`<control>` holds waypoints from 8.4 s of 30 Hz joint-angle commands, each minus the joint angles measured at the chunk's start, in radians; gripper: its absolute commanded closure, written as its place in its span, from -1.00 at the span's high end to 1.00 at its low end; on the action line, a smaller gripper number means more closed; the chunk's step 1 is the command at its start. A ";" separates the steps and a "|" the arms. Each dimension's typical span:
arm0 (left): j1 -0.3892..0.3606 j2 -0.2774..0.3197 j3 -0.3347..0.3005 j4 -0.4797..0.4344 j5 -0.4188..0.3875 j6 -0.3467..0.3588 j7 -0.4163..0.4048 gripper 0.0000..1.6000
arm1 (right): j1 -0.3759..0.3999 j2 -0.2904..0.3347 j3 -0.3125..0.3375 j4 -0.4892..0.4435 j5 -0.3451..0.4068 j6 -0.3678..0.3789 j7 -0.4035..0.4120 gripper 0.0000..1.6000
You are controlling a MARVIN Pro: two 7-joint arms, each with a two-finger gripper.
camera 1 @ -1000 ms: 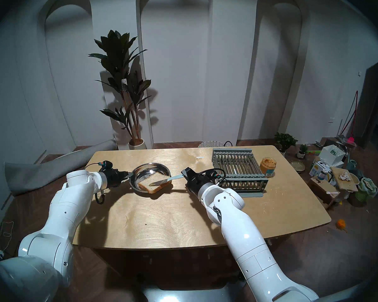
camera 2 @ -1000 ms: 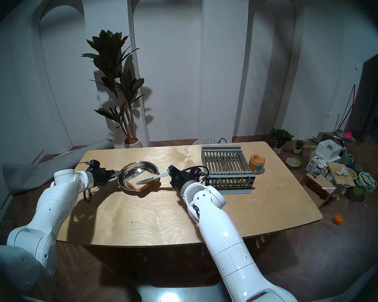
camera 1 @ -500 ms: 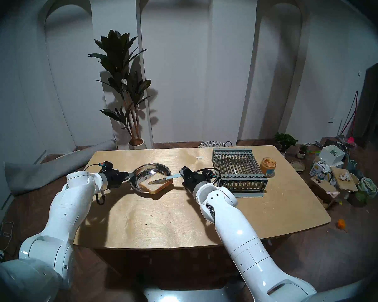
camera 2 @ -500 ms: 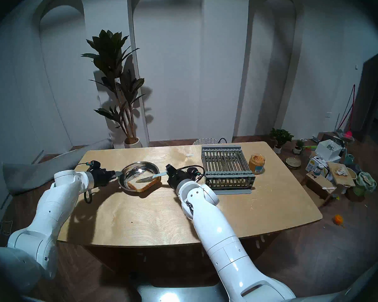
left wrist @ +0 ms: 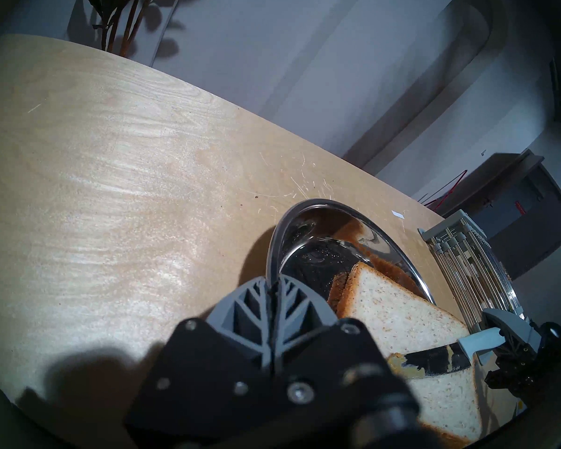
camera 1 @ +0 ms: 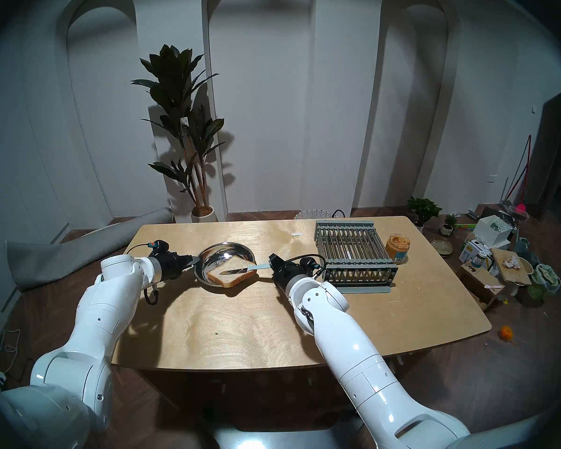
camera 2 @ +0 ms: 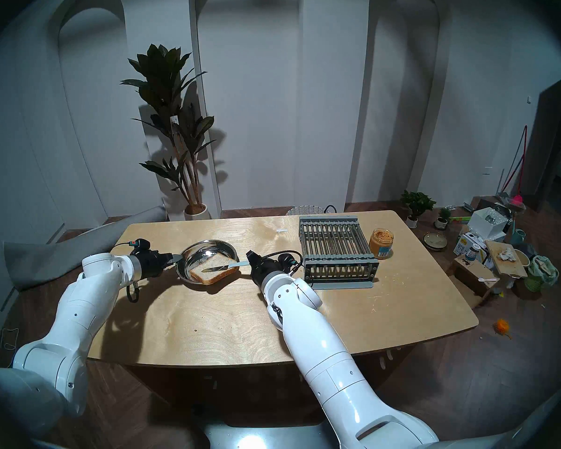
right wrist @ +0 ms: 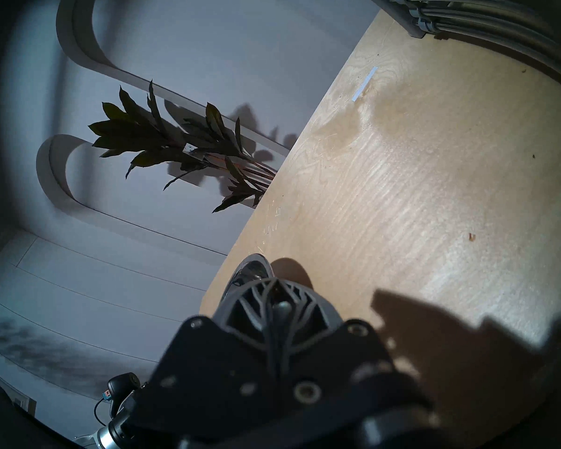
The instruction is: Spread peanut butter over the slice of bread with the knife
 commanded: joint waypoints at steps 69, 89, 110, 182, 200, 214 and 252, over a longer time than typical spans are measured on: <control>-0.063 0.009 -0.006 0.076 0.041 -0.039 -0.042 -1.00 | 0.073 0.099 0.010 -0.150 -0.087 -0.004 -0.062 -1.00; -0.064 0.003 -0.019 0.073 0.043 -0.041 -0.037 -0.67 | 0.083 0.110 0.024 -0.177 -0.066 0.001 -0.056 -1.00; -0.043 -0.002 -0.051 0.044 0.022 -0.061 -0.015 1.00 | 0.082 0.124 0.064 -0.265 -0.001 0.031 -0.012 -1.00; 0.542 -0.080 -0.336 -0.869 0.090 -0.511 0.003 1.00 | -0.305 0.568 0.257 -0.523 -0.757 -0.706 0.158 -1.00; 0.579 -0.156 -0.286 -0.933 0.316 -0.703 0.226 1.00 | -0.285 0.526 0.261 -0.462 -0.677 -0.610 0.097 -1.00; 0.586 -0.172 -0.287 -0.916 0.321 -0.717 0.241 1.00 | -0.227 0.508 0.190 -0.334 -0.719 -0.626 0.118 -1.00; 0.591 -0.184 -0.297 -0.918 0.306 -0.707 0.240 1.00 | -0.193 0.463 0.135 -0.187 -0.786 -0.652 0.119 -1.00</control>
